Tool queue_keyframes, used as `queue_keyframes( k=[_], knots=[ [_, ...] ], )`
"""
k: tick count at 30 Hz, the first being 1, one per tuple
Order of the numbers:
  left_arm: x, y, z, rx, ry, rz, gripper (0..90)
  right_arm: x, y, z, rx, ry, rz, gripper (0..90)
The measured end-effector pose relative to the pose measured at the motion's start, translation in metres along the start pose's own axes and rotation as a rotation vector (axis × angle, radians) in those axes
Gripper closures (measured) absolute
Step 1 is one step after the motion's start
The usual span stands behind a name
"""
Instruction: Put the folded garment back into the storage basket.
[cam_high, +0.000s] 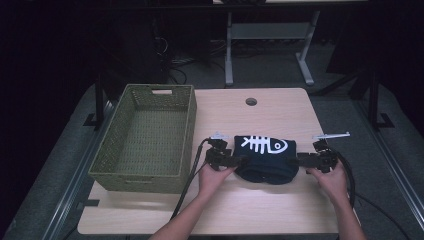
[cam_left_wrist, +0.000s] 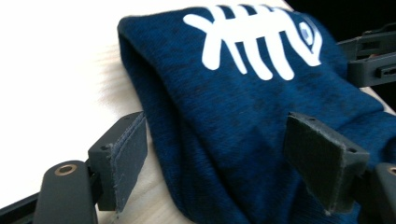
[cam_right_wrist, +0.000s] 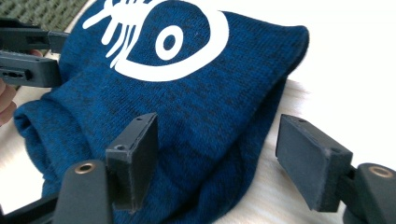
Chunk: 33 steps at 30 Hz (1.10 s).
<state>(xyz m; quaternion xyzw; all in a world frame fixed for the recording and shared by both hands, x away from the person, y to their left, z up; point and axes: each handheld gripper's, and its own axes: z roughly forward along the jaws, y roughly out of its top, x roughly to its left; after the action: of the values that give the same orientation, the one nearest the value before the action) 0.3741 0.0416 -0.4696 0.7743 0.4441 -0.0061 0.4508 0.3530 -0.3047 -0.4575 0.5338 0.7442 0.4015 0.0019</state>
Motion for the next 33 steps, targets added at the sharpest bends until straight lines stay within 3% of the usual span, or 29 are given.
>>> queue_keyframes(
  k=[5, 9, 14, 21, 27, 33],
  knots=[
    [0.003, -0.002, 0.004, 0.026, -0.026, -0.032, 29.5, 0.0, -0.001, 0.01, 0.024, -0.011, 0.008, 33.5],
    [0.002, -0.002, 0.005, 0.027, -0.039, -0.033, 34.1, 0.0, -0.002, 0.014, 0.03, 0.0, 0.019, 39.5],
    [0.003, -0.003, 0.006, 0.035, -0.057, -0.051, 40.7, 0.004, -0.001, 0.017, 0.044, -0.009, 0.012, 51.6],
    [0.001, -0.004, 0.008, 0.038, -0.074, -0.065, 54.8, 0.007, -0.001, 0.02, 0.04, 0.002, 0.049, 68.0],
    [0.0, -0.004, 0.004, 0.044, -0.087, -0.071, 64.9, 0.01, -0.001, 0.016, 0.044, 0.016, 0.052, 71.4],
    [-0.001, -0.005, 0.0, 0.044, -0.107, -0.066, 67.5, 0.013, -0.001, 0.009, 0.03, 0.045, 0.046, 72.2]
  ],
)
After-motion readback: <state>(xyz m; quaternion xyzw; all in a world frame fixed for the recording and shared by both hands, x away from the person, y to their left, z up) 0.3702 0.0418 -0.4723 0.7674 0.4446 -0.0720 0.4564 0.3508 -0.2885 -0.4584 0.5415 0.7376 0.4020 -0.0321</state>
